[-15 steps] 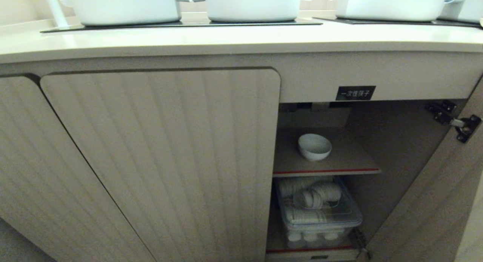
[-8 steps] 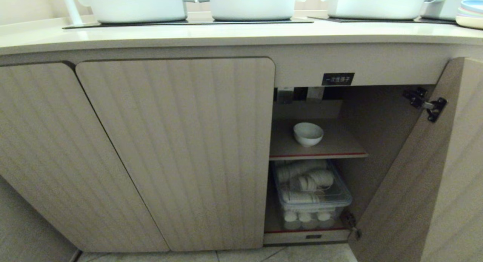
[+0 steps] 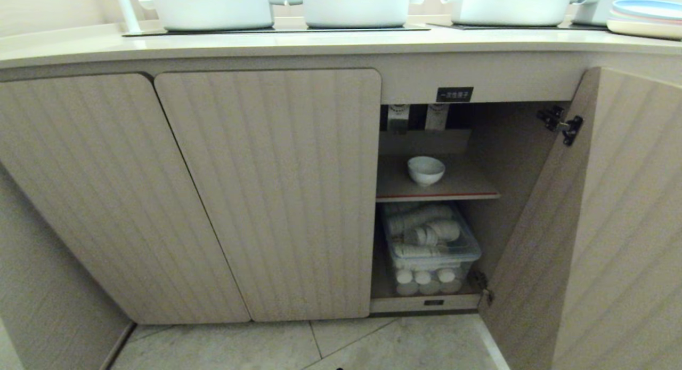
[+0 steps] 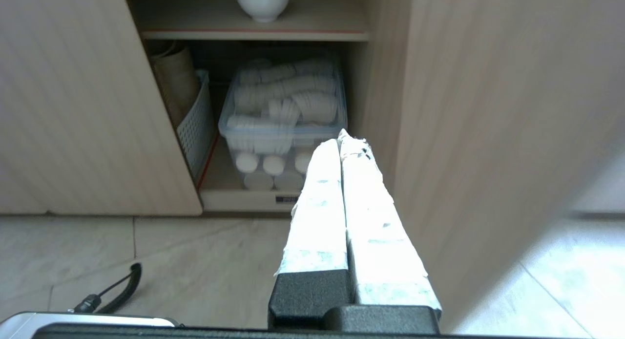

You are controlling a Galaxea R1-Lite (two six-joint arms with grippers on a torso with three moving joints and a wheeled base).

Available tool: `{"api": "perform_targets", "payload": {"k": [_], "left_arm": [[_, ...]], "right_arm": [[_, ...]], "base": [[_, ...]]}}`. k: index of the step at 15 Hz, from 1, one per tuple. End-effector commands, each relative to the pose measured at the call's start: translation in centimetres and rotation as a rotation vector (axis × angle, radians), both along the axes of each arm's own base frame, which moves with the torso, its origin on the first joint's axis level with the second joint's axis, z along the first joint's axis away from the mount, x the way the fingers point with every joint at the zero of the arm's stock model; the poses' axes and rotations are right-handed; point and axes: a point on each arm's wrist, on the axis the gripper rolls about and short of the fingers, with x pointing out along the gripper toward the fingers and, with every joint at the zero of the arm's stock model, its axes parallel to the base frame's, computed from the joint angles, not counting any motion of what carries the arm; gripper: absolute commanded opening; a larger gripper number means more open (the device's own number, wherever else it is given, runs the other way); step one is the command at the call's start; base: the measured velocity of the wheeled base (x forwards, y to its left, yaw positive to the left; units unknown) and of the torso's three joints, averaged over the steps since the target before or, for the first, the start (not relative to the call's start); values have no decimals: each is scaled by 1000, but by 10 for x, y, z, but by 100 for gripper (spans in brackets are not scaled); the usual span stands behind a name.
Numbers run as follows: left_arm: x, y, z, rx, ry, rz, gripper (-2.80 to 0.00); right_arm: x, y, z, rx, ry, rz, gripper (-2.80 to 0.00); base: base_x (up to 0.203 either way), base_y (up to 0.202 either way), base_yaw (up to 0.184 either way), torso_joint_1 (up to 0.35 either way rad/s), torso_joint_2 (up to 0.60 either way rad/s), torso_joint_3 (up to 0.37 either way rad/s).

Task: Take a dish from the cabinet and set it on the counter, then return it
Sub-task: Close the cabinet door

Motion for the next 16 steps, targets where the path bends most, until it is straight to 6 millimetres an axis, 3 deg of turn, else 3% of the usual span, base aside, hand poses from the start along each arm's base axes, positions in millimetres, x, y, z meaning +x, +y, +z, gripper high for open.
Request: {"api": "perform_targets", "payload": {"k": [1,4,16], "left_arm": [[0,0,0,0,-1,0,-280],[0,0,0,1,1,0,-280],[0,0,0,1,1,0,-280]], "right_arm": [[0,0,0,-1,1,0,-280],[0,0,0,-2,1,0,-280],[0,0,0,-50,1,3,-280]], "base": [[-195,0,0,1,2,4],[-173,0,-2,1,5,4],[0,0,0,0,0,0]]}}
